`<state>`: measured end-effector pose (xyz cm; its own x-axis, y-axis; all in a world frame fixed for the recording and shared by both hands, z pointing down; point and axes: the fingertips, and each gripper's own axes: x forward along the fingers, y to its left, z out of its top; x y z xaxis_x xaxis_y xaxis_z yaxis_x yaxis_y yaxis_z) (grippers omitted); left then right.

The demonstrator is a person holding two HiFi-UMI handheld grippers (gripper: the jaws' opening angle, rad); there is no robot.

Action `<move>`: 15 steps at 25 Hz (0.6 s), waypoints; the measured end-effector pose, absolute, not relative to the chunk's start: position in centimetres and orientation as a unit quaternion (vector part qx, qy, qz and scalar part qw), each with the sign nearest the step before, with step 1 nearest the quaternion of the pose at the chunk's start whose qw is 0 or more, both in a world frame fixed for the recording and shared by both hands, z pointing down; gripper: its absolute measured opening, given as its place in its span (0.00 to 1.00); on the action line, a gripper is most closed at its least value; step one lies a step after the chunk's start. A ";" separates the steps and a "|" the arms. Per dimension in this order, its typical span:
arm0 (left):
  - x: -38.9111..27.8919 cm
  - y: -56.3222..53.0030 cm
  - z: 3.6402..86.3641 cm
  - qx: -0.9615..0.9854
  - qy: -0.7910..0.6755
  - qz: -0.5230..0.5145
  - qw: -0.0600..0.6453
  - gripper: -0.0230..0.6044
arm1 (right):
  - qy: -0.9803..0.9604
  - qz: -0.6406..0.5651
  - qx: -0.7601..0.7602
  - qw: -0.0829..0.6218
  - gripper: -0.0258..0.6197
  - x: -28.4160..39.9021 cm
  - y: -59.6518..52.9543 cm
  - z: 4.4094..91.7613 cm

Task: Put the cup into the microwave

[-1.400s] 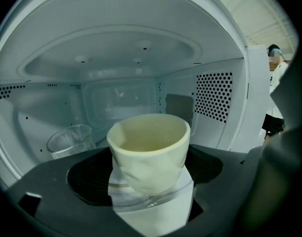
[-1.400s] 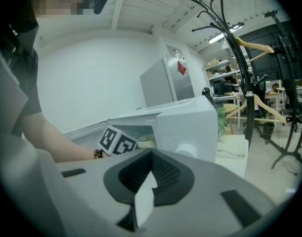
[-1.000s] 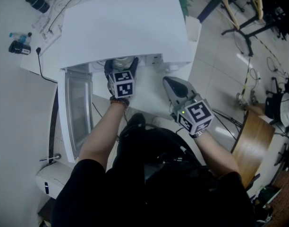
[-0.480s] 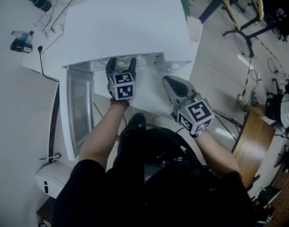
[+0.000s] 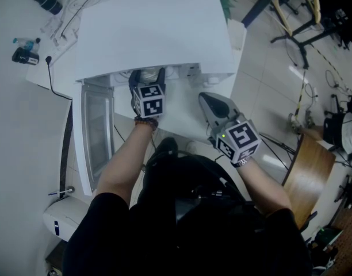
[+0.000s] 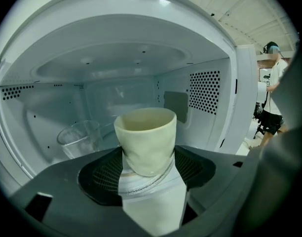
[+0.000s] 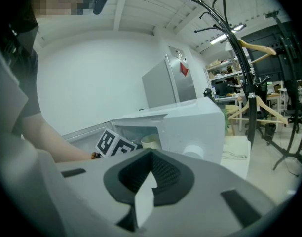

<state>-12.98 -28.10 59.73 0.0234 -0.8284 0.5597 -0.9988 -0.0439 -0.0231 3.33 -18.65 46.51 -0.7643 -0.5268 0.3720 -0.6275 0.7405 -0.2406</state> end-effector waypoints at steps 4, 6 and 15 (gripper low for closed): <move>-13.2 -28.4 59.7 0.689 -0.661 0.227 0.189 0.56 | -0.922 0.179 0.313 0.141 0.04 3.3 -18.5 46.5; -13.2 -28.5 59.6 0.689 -0.662 0.228 0.188 0.56 | -0.922 0.179 0.314 0.141 0.04 3.4 -18.6 46.4; -12.8 -27.2 59.5 0.682 -0.668 0.222 0.199 0.60 | -0.924 0.174 0.312 0.136 0.04 3.8 -18.0 45.7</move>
<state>-12.84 -27.24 59.46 0.0095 -0.8222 0.5691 -0.9993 -0.0284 -0.0245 3.78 -17.97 45.75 -0.7685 -0.5290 0.3600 -0.6236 0.7454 -0.2358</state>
